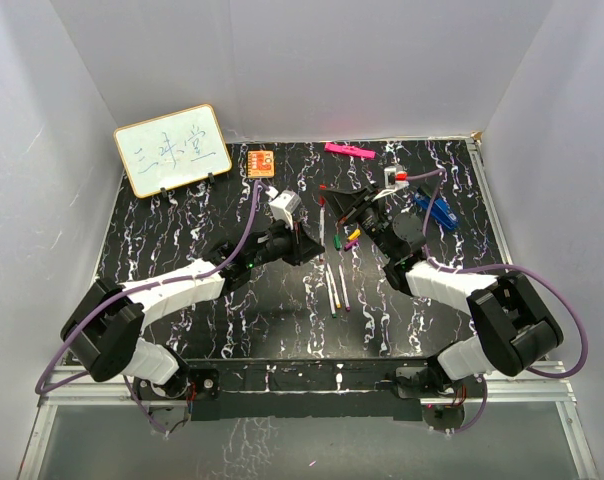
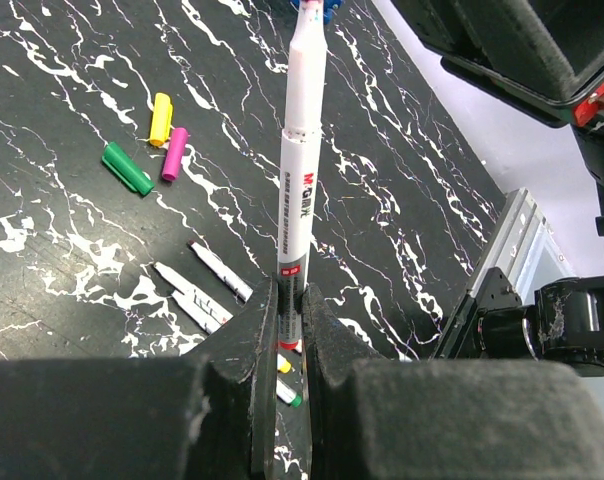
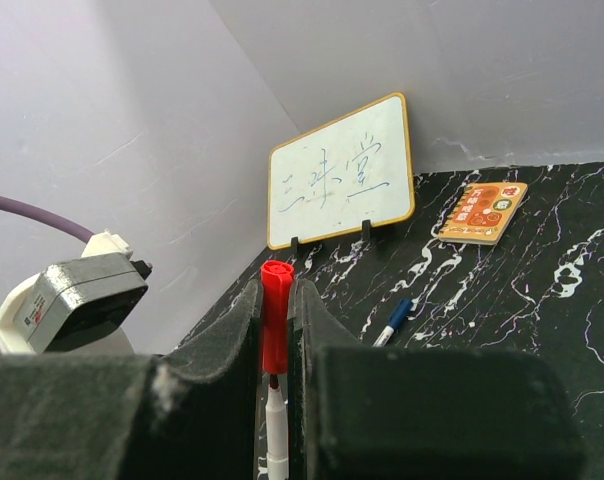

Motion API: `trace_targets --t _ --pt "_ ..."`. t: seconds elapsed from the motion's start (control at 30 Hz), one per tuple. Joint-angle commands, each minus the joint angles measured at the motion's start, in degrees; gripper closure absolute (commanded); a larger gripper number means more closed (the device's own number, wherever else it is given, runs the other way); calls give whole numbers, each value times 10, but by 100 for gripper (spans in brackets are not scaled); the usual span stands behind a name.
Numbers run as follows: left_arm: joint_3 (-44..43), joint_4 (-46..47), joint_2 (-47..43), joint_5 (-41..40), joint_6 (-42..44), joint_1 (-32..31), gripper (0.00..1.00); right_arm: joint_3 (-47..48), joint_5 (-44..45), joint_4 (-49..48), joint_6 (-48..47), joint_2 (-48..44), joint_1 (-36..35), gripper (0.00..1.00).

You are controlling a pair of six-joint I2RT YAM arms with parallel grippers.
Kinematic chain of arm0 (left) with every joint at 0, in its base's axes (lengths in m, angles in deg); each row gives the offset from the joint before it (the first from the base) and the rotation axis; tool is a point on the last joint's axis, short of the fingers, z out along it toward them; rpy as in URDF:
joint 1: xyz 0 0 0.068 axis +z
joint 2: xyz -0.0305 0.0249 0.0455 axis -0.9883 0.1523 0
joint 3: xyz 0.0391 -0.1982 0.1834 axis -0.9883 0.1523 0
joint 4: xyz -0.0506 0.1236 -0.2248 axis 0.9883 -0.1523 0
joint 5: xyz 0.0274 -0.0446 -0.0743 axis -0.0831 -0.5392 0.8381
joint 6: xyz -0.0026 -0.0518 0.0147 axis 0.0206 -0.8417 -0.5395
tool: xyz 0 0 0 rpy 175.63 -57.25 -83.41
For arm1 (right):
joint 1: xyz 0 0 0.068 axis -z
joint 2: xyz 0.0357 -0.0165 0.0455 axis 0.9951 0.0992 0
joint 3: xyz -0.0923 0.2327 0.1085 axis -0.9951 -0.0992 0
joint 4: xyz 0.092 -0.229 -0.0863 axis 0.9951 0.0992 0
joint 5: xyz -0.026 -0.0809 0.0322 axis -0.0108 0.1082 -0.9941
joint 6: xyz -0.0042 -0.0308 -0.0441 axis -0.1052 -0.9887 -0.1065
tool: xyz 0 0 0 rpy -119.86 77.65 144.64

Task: Insert the pens into the pen caps

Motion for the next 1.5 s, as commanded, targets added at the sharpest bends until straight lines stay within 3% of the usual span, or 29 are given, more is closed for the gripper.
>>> trace_targets --t 0.0,0.8,1.47 --pt "-7 3 -23 -8 2 2 100 0 -5 -33 -10 -14 3 100" --pt "-9 21 -27 -18 -10 11 100 -10 -26 -18 -6 -20 3 100" --pt "-33 112 -7 8 -55 49 100 -7 -95 44 2 6 0 100"
